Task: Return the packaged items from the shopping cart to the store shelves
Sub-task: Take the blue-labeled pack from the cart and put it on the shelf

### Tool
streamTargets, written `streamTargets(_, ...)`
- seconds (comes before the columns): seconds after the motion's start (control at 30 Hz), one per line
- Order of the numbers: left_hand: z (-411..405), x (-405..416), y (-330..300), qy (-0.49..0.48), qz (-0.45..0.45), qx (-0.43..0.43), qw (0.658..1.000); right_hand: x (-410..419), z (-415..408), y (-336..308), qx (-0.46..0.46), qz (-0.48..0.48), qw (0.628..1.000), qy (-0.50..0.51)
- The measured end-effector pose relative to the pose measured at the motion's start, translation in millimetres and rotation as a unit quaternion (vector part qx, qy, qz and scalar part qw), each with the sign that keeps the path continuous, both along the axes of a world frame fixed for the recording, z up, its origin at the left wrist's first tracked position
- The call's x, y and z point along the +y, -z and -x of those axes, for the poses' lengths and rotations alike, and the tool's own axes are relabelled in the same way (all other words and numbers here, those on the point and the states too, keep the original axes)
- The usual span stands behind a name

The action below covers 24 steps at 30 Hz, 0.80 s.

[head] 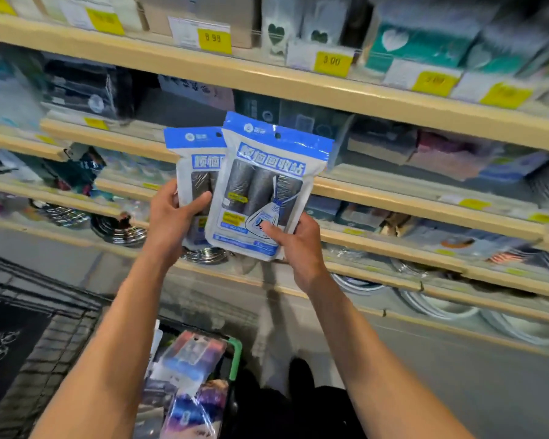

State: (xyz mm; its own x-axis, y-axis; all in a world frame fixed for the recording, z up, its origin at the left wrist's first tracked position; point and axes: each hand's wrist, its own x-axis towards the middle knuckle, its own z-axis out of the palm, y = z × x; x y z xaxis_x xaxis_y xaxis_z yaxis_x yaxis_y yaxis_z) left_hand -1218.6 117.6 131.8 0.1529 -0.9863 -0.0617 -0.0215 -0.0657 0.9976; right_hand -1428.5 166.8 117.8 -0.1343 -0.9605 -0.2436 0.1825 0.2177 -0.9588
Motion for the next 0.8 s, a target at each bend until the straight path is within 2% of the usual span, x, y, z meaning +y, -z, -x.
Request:
streamTargets(0.23,30.6,-19.2,13.7,0.06,-0.018,0.024,0.998,8.4,13.8,1.3,-0.015,0.012,0.998,0.063)
streamTargets(0.47,51.3,-30.7,14.3,0.126,-0.029,0.031,0.991,12.8,24.4,0.9,-0.012,-0.03,0.994,0.106)
streamTargets(0.6,94.9,-32.4,5.7,0.18,-0.041,0.026,0.983,24.1,56.8,0.0,0.003,-0.009,0.99,0.141)
streamTargets(0.8,176.5,-30.2,-10.7,0.236,-0.054,0.034,0.97,40.2,119.5,1.1,-0.04,0.018,0.97,0.24)
